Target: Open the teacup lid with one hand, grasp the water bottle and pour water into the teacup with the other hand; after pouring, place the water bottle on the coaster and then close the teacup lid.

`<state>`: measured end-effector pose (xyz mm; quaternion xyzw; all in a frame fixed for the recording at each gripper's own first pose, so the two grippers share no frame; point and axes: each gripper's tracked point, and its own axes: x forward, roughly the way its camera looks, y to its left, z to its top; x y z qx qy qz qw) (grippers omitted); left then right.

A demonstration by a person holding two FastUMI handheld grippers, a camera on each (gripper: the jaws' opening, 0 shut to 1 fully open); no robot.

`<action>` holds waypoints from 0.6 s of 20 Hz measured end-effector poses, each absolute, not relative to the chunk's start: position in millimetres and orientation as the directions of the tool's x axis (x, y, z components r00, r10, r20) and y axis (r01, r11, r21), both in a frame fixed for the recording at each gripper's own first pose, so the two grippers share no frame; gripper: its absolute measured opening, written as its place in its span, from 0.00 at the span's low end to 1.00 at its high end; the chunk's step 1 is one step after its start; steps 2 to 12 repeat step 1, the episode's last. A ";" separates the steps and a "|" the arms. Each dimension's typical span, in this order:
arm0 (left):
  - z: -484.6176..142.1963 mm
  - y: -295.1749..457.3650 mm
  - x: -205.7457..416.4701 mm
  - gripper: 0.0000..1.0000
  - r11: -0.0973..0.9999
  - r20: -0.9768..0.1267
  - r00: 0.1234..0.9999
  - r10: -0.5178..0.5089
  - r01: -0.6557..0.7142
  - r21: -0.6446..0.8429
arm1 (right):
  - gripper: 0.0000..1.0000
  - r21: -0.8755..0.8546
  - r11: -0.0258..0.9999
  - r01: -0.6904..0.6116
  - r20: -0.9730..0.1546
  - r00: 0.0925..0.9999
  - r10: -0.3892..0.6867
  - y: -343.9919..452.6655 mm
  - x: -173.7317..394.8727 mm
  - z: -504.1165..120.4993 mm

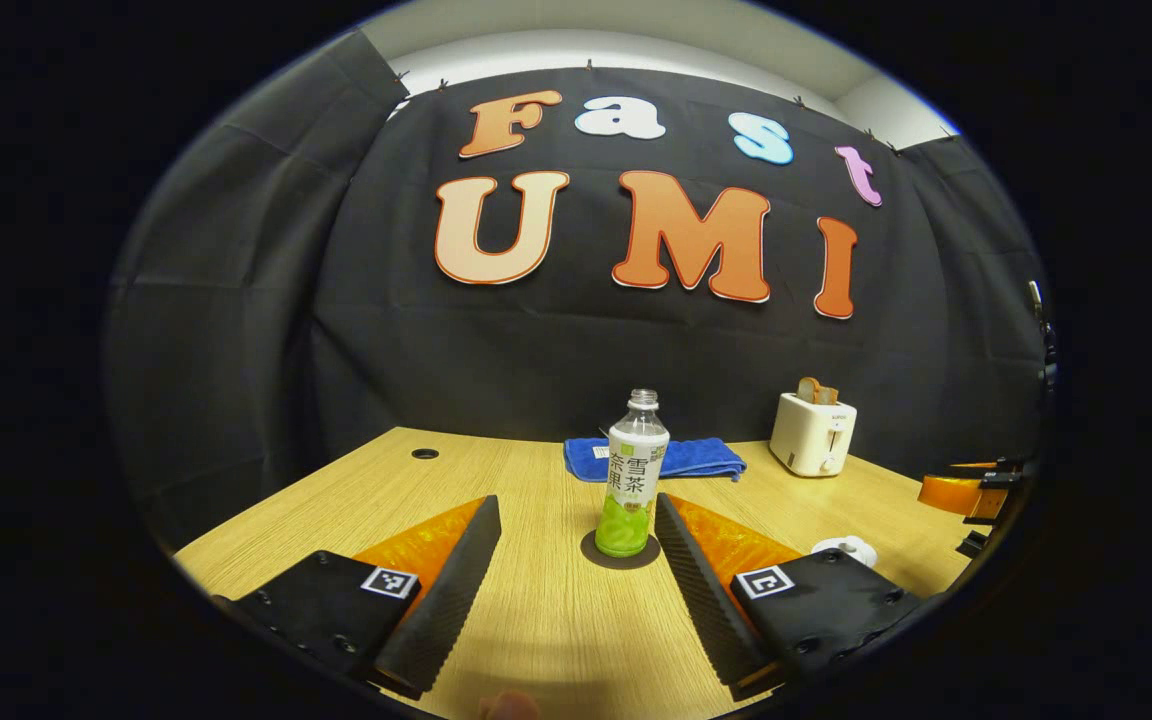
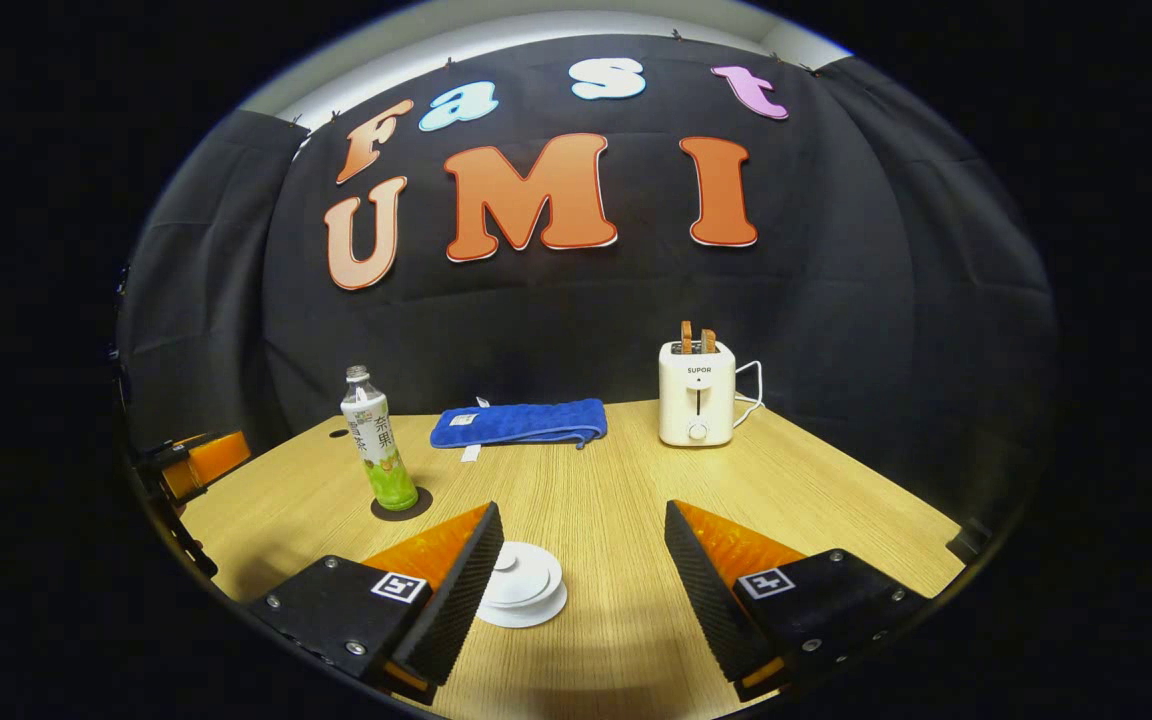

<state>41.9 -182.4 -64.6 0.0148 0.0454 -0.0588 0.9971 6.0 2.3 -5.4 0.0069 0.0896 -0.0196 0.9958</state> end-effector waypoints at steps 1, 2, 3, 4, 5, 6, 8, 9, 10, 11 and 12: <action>-64.7 -182.4 41.5 1.00 0.992 -0.093 0.989 -0.117 0.120 0.024 | 0.97 0.010 0.999 0.041 -0.178 0.983 -0.038 1.9 6.3 -5.8; -64.7 -182.4 41.5 1.00 0.992 -0.093 0.989 -0.117 0.120 0.024 | 0.97 0.010 0.999 0.041 -0.178 0.983 -0.038 1.9 6.3 -5.8; -64.7 -182.4 41.5 1.00 0.992 -0.093 0.989 -0.117 0.120 0.024 | 0.97 0.010 0.999 0.041 -0.178 0.983 -0.038 1.9 6.3 -5.8; -64.7 -182.4 41.5 1.00 0.992 -0.093 0.989 -0.117 0.120 0.024 | 0.97 0.010 0.999 0.041 -0.178 0.983 -0.038 1.9 6.3 -5.8; -64.7 -182.4 41.5 1.00 0.992 -0.093 0.989 -0.117 0.120 0.024 | 0.97 0.010 0.999 0.041 -0.178 0.983 -0.038 1.9 6.3 -5.8; -64.7 -182.4 41.5 1.00 0.992 -0.093 0.989 -0.117 0.120 0.024 | 0.97 0.010 0.999 0.041 -0.178 0.983 -0.038 1.9 6.3 -5.8; -64.7 -182.4 41.5 1.00 0.992 -0.093 0.989 -0.117 0.120 0.024 | 0.97 0.010 0.999 0.041 -0.178 0.983 -0.038 1.9 6.3 -5.8; -64.7 -182.4 41.5 1.00 0.992 -0.093 0.989 -0.117 0.120 0.024 | 0.97 0.010 0.999 0.041 -0.178 0.983 -0.038 1.9 6.3 -5.8; -64.7 -182.4 41.5 1.00 0.992 -0.093 0.989 -0.117 0.120 0.024 | 0.97 0.010 0.999 0.041 -0.178 0.983 -0.038 1.9 6.3 -5.8; -64.7 -182.4 41.5 1.00 0.992 -0.093 0.989 -0.117 0.120 0.024 | 0.97 0.010 0.999 0.041 -0.178 0.983 -0.038 1.9 6.3 -5.8; -64.7 -182.4 41.5 1.00 0.992 -0.093 0.989 -0.117 0.120 0.024 | 0.97 0.010 0.999 0.041 -0.178 0.983 -0.038 1.9 6.3 -5.8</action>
